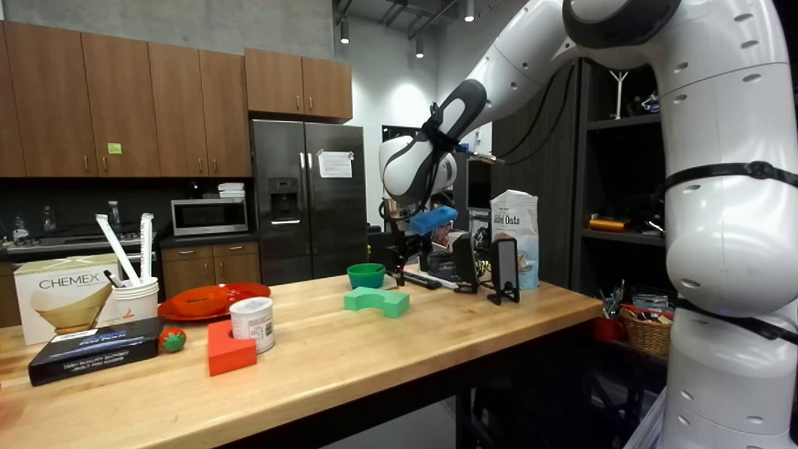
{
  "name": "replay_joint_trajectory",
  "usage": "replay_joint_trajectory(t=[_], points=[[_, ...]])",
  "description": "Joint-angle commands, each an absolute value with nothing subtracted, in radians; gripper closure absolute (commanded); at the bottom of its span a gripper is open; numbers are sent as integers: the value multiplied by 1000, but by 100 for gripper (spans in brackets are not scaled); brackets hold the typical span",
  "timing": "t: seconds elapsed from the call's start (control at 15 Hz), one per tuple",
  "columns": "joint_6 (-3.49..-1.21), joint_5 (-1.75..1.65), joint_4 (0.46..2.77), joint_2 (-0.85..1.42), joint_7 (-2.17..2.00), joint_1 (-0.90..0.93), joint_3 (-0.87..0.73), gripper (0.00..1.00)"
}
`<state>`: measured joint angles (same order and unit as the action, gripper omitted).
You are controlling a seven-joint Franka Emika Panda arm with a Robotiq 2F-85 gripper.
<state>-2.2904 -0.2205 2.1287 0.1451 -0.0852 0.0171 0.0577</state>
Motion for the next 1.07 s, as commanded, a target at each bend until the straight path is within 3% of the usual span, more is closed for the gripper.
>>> replay_joint_trajectory(t=[0.0,1.0], points=[[-2282,-109,2122,151,-8,19,57,0],[-2448,19,2145,212,174,2,54,0]])
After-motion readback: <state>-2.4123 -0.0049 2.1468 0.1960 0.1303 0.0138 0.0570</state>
